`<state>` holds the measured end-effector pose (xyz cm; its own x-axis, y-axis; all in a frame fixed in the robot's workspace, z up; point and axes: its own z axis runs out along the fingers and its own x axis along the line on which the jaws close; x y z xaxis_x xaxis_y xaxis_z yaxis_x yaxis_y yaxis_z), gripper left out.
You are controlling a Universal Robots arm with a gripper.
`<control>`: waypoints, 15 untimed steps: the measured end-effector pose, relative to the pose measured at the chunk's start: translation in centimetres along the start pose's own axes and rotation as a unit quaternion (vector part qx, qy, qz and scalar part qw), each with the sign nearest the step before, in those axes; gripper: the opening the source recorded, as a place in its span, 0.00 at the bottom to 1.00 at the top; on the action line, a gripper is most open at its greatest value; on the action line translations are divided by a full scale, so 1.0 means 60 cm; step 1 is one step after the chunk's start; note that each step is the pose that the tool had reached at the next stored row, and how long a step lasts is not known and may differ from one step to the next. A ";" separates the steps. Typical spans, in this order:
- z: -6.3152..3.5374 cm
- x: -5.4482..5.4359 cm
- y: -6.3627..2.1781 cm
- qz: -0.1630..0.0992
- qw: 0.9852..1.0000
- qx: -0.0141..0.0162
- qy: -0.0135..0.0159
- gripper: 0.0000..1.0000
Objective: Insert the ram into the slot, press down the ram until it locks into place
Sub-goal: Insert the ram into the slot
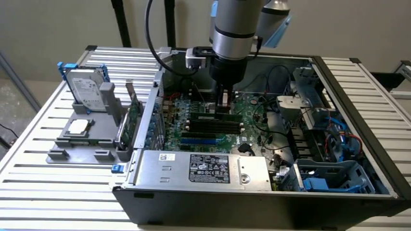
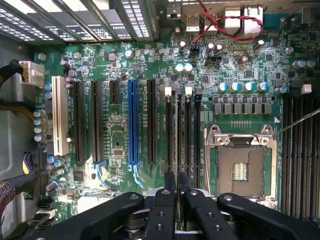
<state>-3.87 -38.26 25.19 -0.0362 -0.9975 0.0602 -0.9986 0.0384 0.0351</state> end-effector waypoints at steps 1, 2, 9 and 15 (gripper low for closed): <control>0.001 0.001 0.000 0.000 1.000 0.000 0.000 0.13; 0.003 0.002 0.000 0.000 1.000 0.000 0.000 0.13; 0.013 0.006 -0.001 0.000 1.000 0.000 0.000 0.13; 0.023 0.006 -0.001 0.000 1.000 0.000 0.000 0.13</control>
<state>-3.87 -38.69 23.83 -0.0362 -0.9975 0.0602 -0.9986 0.0384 0.0351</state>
